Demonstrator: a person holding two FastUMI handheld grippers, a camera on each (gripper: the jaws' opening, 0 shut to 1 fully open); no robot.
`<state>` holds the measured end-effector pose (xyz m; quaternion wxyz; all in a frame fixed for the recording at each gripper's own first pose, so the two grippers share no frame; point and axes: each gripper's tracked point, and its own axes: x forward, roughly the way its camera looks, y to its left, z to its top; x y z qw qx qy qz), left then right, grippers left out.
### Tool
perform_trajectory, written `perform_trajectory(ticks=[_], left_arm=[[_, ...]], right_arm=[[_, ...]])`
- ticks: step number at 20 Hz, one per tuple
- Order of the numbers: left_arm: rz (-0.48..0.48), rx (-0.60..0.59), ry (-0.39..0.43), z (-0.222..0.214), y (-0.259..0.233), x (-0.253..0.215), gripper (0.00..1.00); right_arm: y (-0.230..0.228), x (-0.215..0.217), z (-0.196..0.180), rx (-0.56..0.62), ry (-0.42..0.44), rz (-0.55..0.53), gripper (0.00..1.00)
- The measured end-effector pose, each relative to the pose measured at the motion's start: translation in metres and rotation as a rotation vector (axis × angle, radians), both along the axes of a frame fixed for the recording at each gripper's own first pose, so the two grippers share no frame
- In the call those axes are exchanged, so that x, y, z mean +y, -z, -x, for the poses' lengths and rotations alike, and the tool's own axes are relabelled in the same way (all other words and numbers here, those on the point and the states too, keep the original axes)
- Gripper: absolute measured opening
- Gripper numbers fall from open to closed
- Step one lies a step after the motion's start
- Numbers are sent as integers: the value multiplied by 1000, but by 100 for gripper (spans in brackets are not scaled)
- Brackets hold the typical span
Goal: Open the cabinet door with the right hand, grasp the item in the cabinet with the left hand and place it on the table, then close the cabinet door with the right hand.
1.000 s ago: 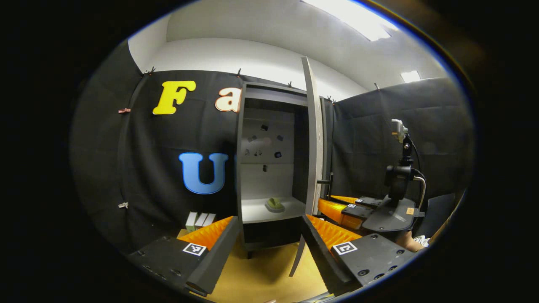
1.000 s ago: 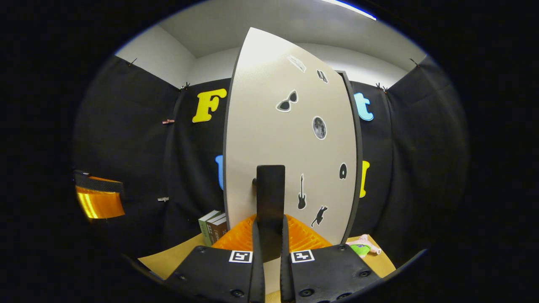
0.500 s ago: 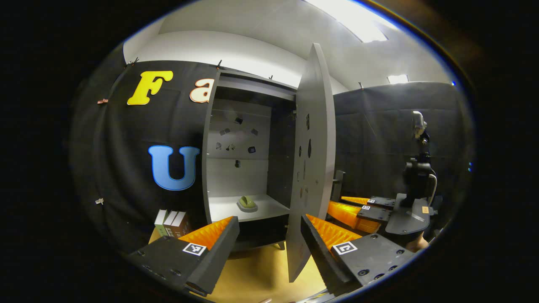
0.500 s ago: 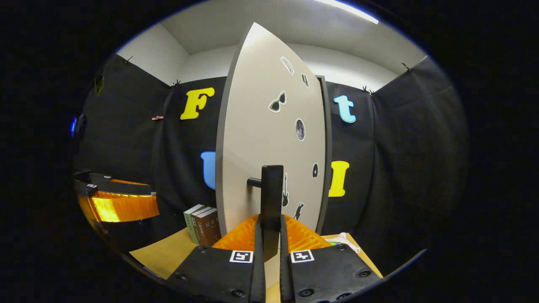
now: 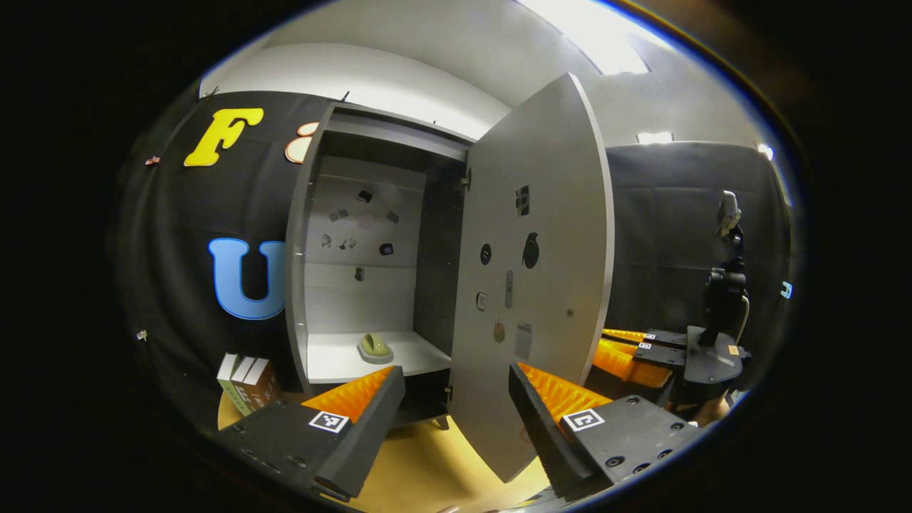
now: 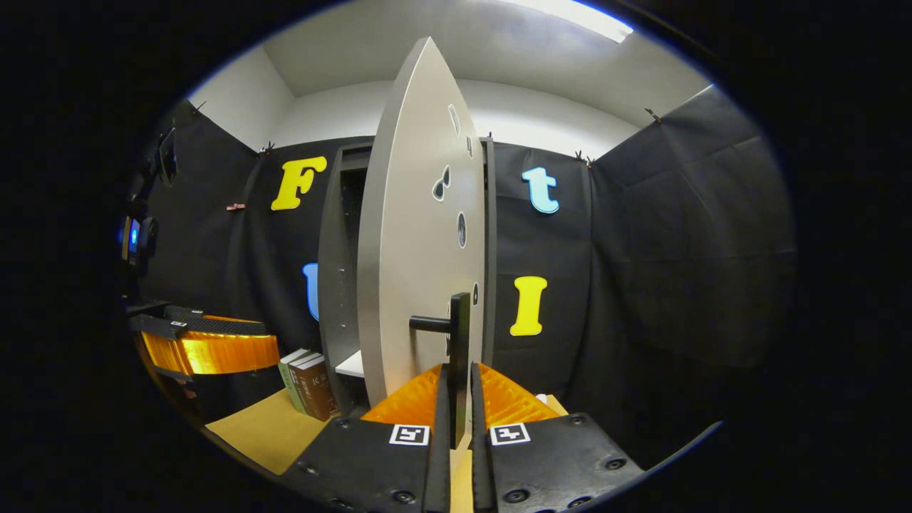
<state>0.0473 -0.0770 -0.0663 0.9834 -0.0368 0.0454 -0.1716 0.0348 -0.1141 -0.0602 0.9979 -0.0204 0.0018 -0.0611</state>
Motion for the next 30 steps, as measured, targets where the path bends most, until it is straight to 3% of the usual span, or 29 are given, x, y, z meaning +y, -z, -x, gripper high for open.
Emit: perform_trajectory(ticks=[6, 10, 13, 14, 15, 17, 19, 22, 26, 27, 30], left_arm=[[-6, -4, 23, -31, 5, -21, 93], [-14, 2, -9, -73, 11, -22, 93], [-33, 16, -55, -109, 18, -8, 94], [-40, 15, -73, -124, 19, -4, 93], [-44, 15, -92, -137, 21, 0, 93], [-58, 23, -119, -168, 26, 7, 93], [-82, 19, -151, -200, 29, 16, 93], [-101, 32, -176, -249, 43, 26, 93], [-148, 57, -229, -305, 64, 43, 92], [-158, 73, -236, -316, 72, 45, 92], [-164, 138, -259, -351, 102, 53, 92]], right_arm=[[-5, -53, 6, -5, 72, 56, 11], [-7, -73, 9, -7, 48, -38, 7], [-12, -70, 14, -14, -7, -41, 8], [-14, -71, 17, -13, -25, -37, 16], [-16, -74, 21, -8, -26, -32, 8], [-20, -77, 32, 8, -50, -38, 14], [-21, -93, 41, 13, -16, -14, 14], [-19, -124, 59, 21, 52, 9, 27], [-7, -185, 69, 21, 210, -7, 89], [-6, -200, 69, 21, 248, -2, 98], [0, -230, 63, 28, 314, -4, 99]])
